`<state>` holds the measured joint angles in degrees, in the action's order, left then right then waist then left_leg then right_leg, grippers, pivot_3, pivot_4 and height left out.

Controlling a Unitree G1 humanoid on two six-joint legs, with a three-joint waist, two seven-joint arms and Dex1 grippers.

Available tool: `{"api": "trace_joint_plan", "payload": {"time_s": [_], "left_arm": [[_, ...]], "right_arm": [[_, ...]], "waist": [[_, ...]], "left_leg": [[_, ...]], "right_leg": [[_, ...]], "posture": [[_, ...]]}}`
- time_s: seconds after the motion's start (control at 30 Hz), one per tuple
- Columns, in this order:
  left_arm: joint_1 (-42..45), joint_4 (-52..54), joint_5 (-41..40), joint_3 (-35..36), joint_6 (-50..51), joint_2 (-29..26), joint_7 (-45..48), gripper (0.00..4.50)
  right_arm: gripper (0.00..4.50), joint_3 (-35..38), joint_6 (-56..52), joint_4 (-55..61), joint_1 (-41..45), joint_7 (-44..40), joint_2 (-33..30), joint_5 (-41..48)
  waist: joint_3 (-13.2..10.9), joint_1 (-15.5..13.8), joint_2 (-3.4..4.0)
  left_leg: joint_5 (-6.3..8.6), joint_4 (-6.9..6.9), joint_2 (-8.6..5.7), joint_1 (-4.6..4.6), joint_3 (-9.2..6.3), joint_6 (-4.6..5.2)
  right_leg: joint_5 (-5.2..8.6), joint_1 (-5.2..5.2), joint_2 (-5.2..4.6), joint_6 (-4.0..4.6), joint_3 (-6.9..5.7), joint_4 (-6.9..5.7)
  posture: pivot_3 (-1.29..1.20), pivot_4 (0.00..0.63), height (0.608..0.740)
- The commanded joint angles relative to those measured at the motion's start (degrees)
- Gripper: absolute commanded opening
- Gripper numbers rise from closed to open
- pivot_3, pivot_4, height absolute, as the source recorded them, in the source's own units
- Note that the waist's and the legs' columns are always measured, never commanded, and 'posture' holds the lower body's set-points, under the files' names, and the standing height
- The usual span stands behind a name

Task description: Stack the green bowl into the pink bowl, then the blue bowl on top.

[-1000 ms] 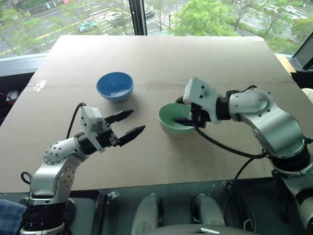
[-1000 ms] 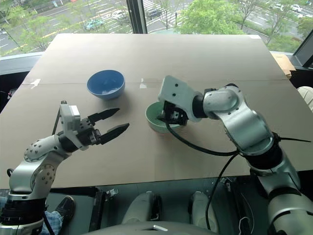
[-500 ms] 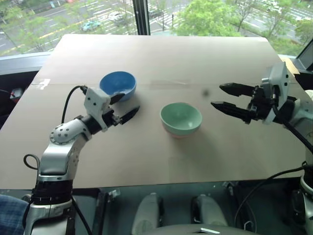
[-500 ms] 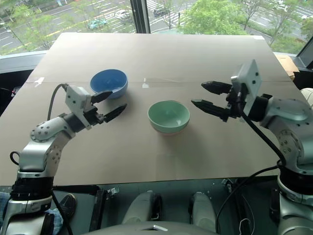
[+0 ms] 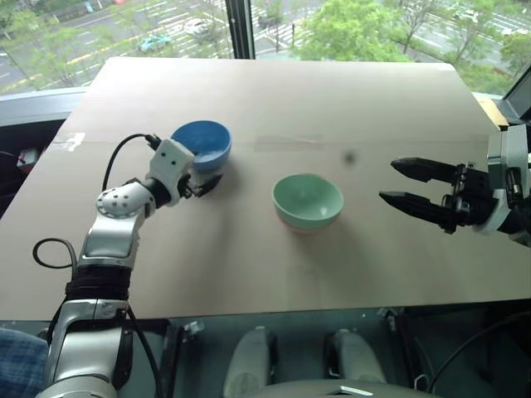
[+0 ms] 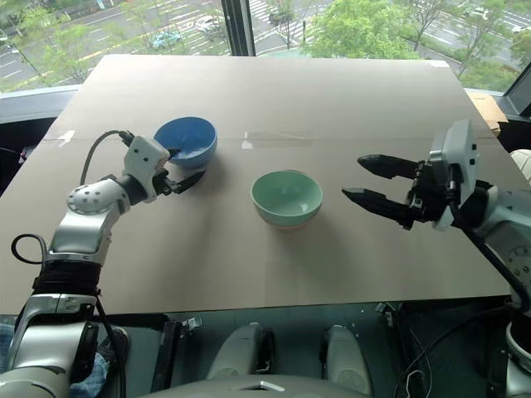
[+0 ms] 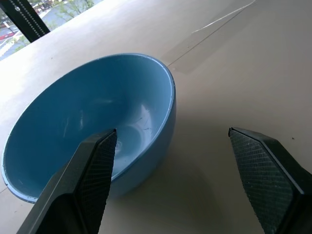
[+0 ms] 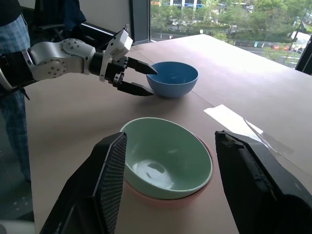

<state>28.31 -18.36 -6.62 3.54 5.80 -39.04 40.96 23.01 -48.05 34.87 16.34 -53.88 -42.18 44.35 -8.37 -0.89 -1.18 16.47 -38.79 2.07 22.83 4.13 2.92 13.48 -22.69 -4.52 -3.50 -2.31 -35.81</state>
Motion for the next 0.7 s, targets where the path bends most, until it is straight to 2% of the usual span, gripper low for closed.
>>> {"api": "trace_joint_plan", "payload": {"time_s": [0.03,0.27,0.3,0.33,0.37,0.43,0.5,0.6,0.67,0.7], "left_arm": [[2.65,-2.26,1.96,-1.05,-3.85,-0.25,0.52,3.86],[8.5,-12.0,6.27,-4.43,-7.86,0.07,0.85,3.86],[9.81,-13.95,6.92,-4.76,-8.36,0.12,0.57,3.46],[11.19,-16.02,7.73,-5.31,-9.04,0.08,0.76,3.46],[12.64,-18.11,8.65,-5.84,-9.75,0.04,0.73,3.23],[14.75,-21.42,9.68,-6.49,-10.92,-0.02,1.17,2.39],[15.92,-23.46,10.36,-6.96,-11.89,-0.13,1.76,1.76],[16.21,-24.96,10.93,-7.53,-12.62,0.1,2.82,0.45],[15.84,-24.96,10.84,-7.82,-12.81,0.47,3.49,0.04],[15.73,-24.91,10.86,-7.95,-12.99,0.55,3.75,0.04]], "right_arm": [[3.02,1.99,1.8,2.01,-0.59,1.09,-1.17,2.58],[3.02,0.84,4.11,1.37,-1.73,2.45,-2.61,3.06],[3.06,0.58,4.48,1.18,-1.74,2.57,-2.74,2.94],[3.06,0.4,4.79,1.07,-1.77,2.65,-2.85,2.89],[3.06,0.26,5.03,0.87,-1.62,2.84,-2.94,2.88],[3.06,0.11,5.54,0.62,-1.5,3.12,-3.21,2.84],[3.06,0.11,5.94,0.55,-1.61,3.39,-3.49,2.75],[3.06,0.07,6.41,0.77,-2.22,3.81,-3.68,2.92],[3.06,0.32,6.46,1.04,-2.49,4.22,-3.68,3.19],[3.06,0.48,6.47,1.15,-2.58,4.46,-3.7,3.38]], "waist": [[0.0,-0.05,-0.01],[0.01,0.01,-0.03],[0.01,0.02,-0.04],[0.01,0.03,-0.04],[0.01,-0.03,-0.04],[0.02,-0.02,-0.06],[0.02,0.03,-0.05],[0.02,0.06,-0.05],[0.02,0.04,-0.06],[0.02,0.01,-0.06]], "left_leg": [[0.0,0.0,0.0,0.0,0.0,0.0],[0.0,-0.09,-0.01,-0.01,-0.01,0.0],[0.0,-0.09,-0.01,-0.01,0.0,0.0],[0.0,-0.09,0.0,0.0,0.0,0.0],[0.0,-0.09,0.0,0.0,0.0,0.0],[0.0,-0.1,-0.07,0.03,0.0,0.0],[0.01,-0.11,-0.06,0.05,0.01,0.02],[0.03,-0.1,-0.03,0.07,0.0,0.06],[0.04,-0.1,-0.03,0.08,0.01,0.07],[0.04,-0.1,-0.02,0.08,0.01,0.07]], "right_leg": [[0.0,0.0,0.0,0.0,-0.01,0.0],[0.0,0.0,0.01,0.0,-0.01,-0.01],[0.0,0.0,0.01,0.0,-0.01,0.0],[0.0,0.0,0.02,0.0,-0.01,0.0],[0.0,0.0,0.02,0.0,-0.01,0.0],[0.0,0.0,0.03,-0.01,-0.04,-0.01],[0.0,0.0,0.03,-0.01,-0.04,-0.01],[0.0,0.0,0.03,-0.01,-0.04,-0.04],[0.0,0.0,0.03,-0.02,-0.04,-0.05],[-0.01,0.0,0.02,-0.02,-0.04,-0.05]], "posture": [[0.0,0.15,0.738],[0.0,0.15,0.738],[0.0,0.15,0.738],[0.0,0.15,0.738],[0.0,0.15,0.738],[0.0,0.15,0.738],[0.0,0.15,0.738],[0.0,0.15,0.738],[0.0,0.15,0.738],[0.0,0.15,0.738]]}}
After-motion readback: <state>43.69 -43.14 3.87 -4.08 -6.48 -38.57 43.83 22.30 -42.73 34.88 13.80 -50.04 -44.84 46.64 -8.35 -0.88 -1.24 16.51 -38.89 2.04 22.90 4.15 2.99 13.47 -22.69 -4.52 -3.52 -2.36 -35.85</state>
